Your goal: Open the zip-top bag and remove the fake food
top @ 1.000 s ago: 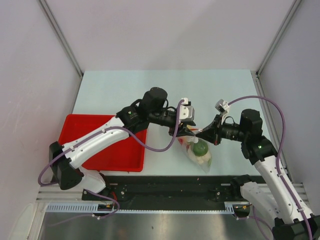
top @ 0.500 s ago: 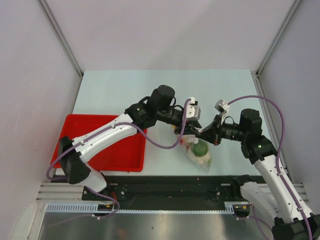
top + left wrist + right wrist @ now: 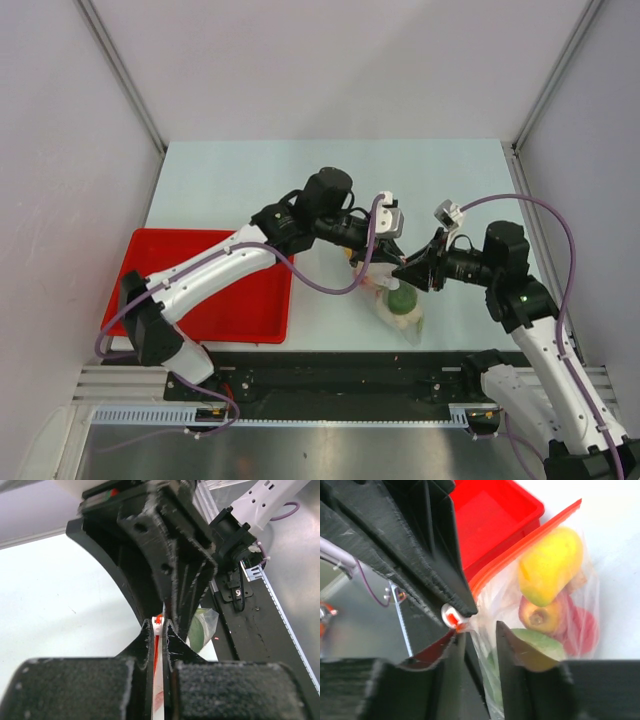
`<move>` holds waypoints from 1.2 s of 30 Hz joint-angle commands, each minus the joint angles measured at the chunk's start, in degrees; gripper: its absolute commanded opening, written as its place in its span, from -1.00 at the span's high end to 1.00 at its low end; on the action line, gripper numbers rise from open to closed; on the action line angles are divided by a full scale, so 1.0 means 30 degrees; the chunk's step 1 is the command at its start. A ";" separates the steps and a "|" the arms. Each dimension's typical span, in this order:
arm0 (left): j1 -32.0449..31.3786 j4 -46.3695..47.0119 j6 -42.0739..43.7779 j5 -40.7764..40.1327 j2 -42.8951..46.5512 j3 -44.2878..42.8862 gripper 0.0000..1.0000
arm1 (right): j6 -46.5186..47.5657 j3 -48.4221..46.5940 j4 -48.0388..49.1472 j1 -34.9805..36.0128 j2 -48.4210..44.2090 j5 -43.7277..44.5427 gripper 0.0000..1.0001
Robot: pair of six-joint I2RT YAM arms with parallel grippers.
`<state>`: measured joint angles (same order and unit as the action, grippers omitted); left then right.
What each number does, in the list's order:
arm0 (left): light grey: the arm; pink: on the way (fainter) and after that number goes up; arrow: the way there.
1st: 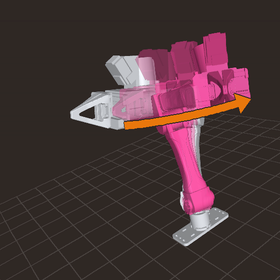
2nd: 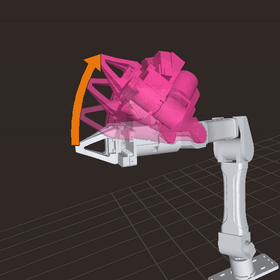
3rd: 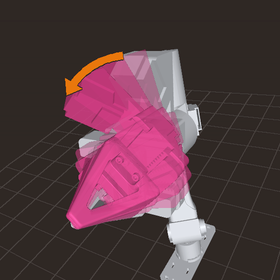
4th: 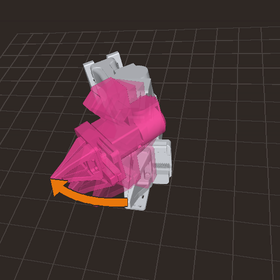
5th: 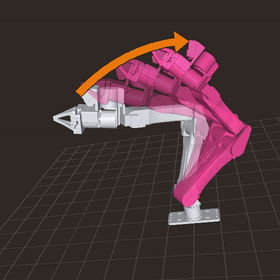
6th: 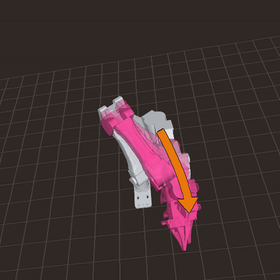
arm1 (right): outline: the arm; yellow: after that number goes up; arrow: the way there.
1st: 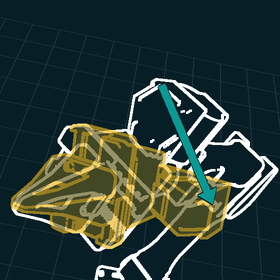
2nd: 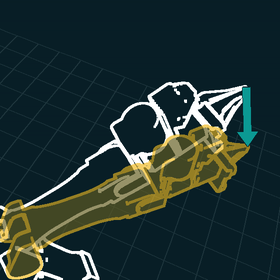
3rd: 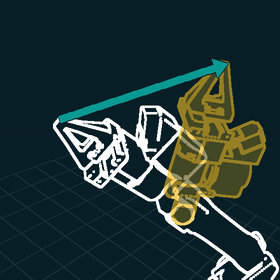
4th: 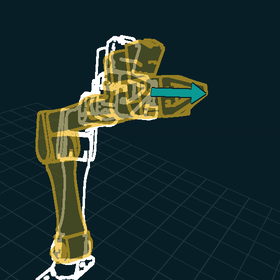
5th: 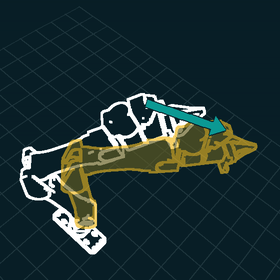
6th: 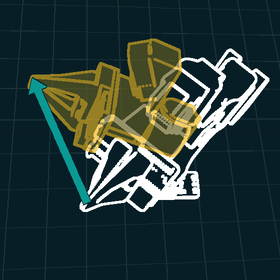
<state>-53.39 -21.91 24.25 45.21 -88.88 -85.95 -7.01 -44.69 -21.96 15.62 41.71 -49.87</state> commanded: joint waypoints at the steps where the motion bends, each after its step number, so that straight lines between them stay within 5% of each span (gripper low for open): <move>1: -0.0047 -0.0254 -0.0755 0.0806 -0.0431 -0.1670 1.00 | 0.0108 -0.0983 -0.0033 -0.0021 -0.1422 0.1210 0.21; 12: -0.0076 -0.0401 -0.1433 0.1102 -0.0842 -0.2257 1.00 | 0.0167 -0.0983 0.0199 0.0243 -0.1746 0.1914 1.00; 18: -0.0076 -0.0225 -0.1784 0.0838 -0.1046 -0.2257 1.00 | 0.0109 -0.0983 -0.0034 0.0449 -0.2068 0.3377 1.00; 24: 0.0041 -0.0986 -0.1697 -0.1737 -0.1340 -0.1995 1.00 | -0.0390 -0.0954 -0.0708 0.0478 -0.3296 0.8121 1.00; 36: 0.4370 -0.0312 -0.2634 -0.5166 0.1149 0.1900 1.00 | -0.0126 -0.0925 -0.2407 0.0244 -0.5466 1.2753 1.00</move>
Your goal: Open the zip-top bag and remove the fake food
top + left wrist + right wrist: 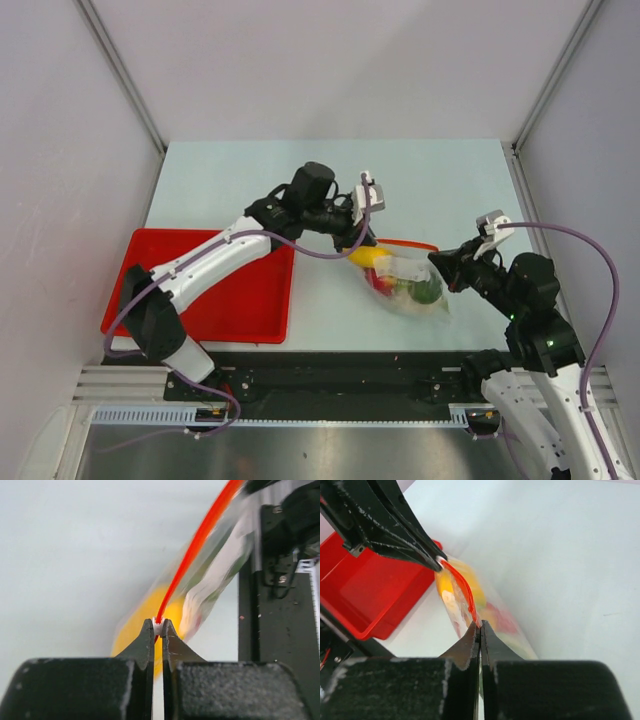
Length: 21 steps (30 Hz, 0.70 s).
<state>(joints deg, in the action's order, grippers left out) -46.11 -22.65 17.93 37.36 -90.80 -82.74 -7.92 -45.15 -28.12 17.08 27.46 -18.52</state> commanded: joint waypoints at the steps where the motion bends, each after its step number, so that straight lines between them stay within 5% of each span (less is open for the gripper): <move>1: 0.2241 -0.0066 -0.0703 -0.3133 0.1995 0.1035 1.00 | 0.0180 -0.0772 -0.0441 -0.0216 -0.0891 0.2394 1.00; 10: 0.4557 0.0168 -0.1905 -0.6740 0.3520 0.2882 1.00 | 0.0561 -0.0508 -0.0734 -0.0245 -0.1508 0.3304 1.00; 18: 0.4676 0.1922 -0.2140 -0.5338 0.3462 0.2473 1.00 | 0.0358 -0.0274 -0.1524 -0.0012 -0.1069 0.0846 1.00; 19: 0.4676 0.2101 -0.2169 -0.4814 0.3375 0.2356 1.00 | 0.0066 -0.0274 -0.1351 0.0164 -0.1039 0.0466 0.96; 21: 0.4647 0.2394 -0.2053 -0.4283 0.3199 0.2180 1.00 | -0.1073 -0.0420 -0.1115 0.0428 -0.0603 0.0024 0.39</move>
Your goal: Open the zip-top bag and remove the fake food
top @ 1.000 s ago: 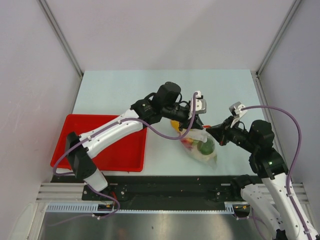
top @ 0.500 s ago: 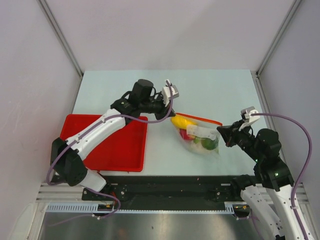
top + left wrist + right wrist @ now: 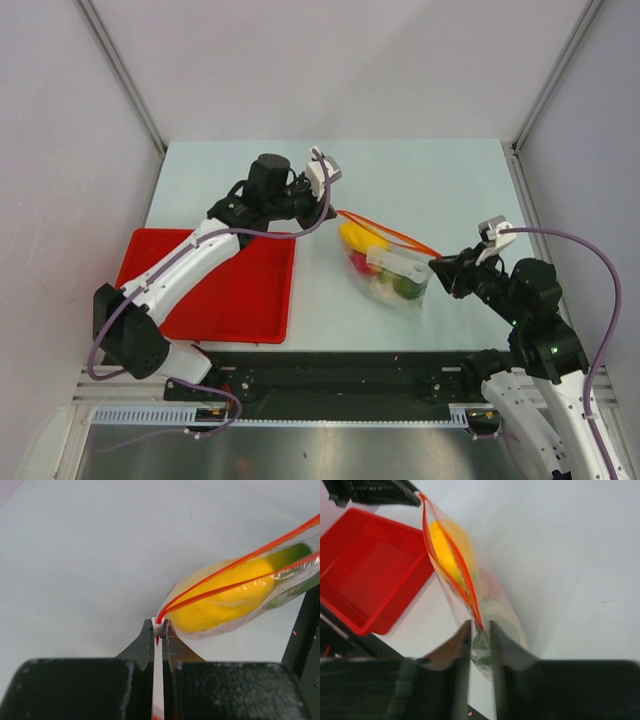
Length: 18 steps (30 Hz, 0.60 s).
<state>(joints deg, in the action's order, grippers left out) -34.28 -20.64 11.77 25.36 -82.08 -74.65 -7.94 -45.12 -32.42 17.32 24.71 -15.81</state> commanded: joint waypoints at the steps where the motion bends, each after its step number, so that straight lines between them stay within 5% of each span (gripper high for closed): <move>1: 0.0705 0.1783 0.0060 0.0241 0.0233 -0.0632 1.00 | -0.2029 -0.0515 0.0349 0.0407 0.0579 -0.1200 -0.17; 3: 0.0676 0.2017 0.0236 0.0771 0.0232 -0.0663 1.00 | -0.3060 -0.0719 0.0466 0.0379 0.1251 -0.2868 -0.58; 4: 0.0618 0.2134 0.0295 0.0832 0.0319 -0.0605 1.00 | -0.4196 -0.0837 0.0611 0.0436 0.1430 -0.3569 -0.99; 9: -0.0085 0.2019 0.1085 0.1096 0.0525 -0.0459 1.00 | -0.5702 -0.3202 -0.0320 0.0671 0.3125 -0.2613 -0.99; 18: -0.1346 0.1725 0.1351 0.0130 0.0700 -0.0517 1.00 | -0.2863 -0.7164 -0.1201 0.1608 0.7580 -0.0680 -1.00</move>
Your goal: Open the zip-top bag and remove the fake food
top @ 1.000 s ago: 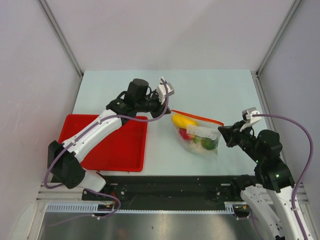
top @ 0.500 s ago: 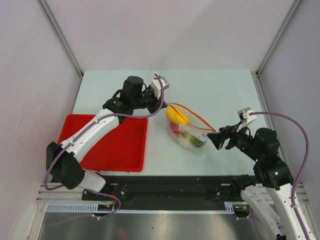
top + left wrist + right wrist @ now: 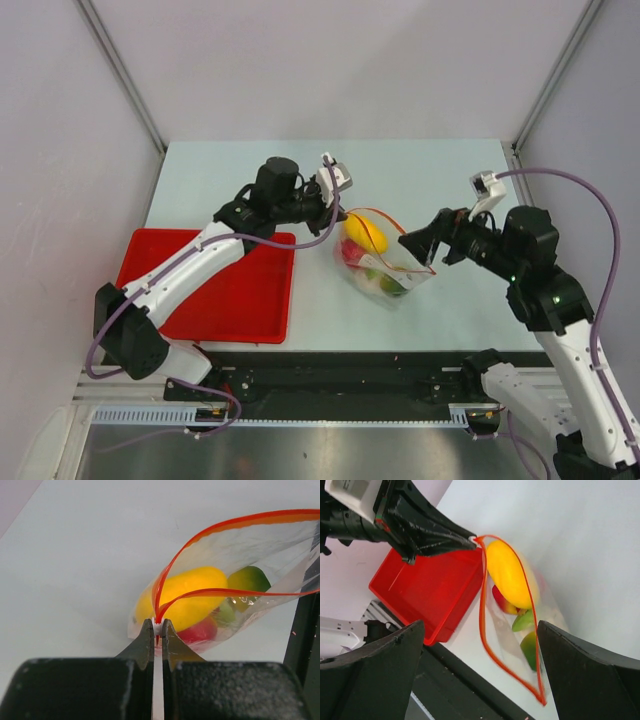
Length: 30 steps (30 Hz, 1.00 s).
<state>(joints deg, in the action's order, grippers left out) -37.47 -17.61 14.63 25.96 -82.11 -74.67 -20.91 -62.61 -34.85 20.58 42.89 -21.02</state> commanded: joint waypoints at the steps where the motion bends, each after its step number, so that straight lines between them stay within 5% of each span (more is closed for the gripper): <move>1: -0.0311 0.0770 0.0251 -0.0097 0.0737 -0.0480 1.00 | 0.1809 -0.1540 -0.0511 0.0610 0.1899 0.1638 -0.99; 3: -0.0341 0.0830 0.0074 -0.0068 0.0883 -0.0451 1.00 | 0.2366 -0.1922 -0.0483 0.0670 0.2925 0.1703 -1.00; 9: -0.0487 0.1209 -0.0248 0.0049 0.1002 -0.0304 1.00 | 0.3420 -0.1982 -0.0744 0.1808 0.4801 0.1760 -0.53; 13: -0.0517 0.1386 -0.0570 0.0138 0.0943 -0.0362 1.00 | 0.4096 -0.1953 -0.1566 0.2951 0.5769 0.3513 -0.46; 15: -0.0517 0.1357 -0.0746 0.0166 0.0943 -0.0421 1.00 | 0.4039 -0.1953 -0.1684 0.3101 0.6032 0.4539 -0.14; 18: -0.0517 0.1036 -0.1884 -0.0418 0.0797 -0.0800 0.82 | 0.3105 -0.1982 -0.1800 0.3131 0.6063 0.5361 0.38; 22: -0.0517 -0.0133 -0.3585 -0.1267 0.0241 -0.1854 0.26 | 0.2606 -0.1953 -0.2006 0.3393 0.6035 0.5158 0.63; 24: -0.0517 -0.0458 -0.4754 -0.1532 0.0093 -0.2616 0.15 | 0.2166 -0.1982 -0.2006 0.3453 0.5888 0.5827 0.90; 26: -0.0517 -0.0373 -0.6161 -0.1824 0.0442 -0.3142 -0.12 | 0.1320 -0.1982 -0.1919 0.3512 0.5420 0.6737 1.00; 30: -0.0546 -0.0342 -0.9641 -0.1361 0.0971 -0.4081 -0.16 | 0.0613 -0.1982 -0.1509 0.3599 0.4862 0.6394 1.00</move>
<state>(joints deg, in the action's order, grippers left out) -38.70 -19.09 -1.78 21.52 -82.00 -82.28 -15.49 -66.57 -40.97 30.96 60.20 -3.40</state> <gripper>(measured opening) 0.592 0.011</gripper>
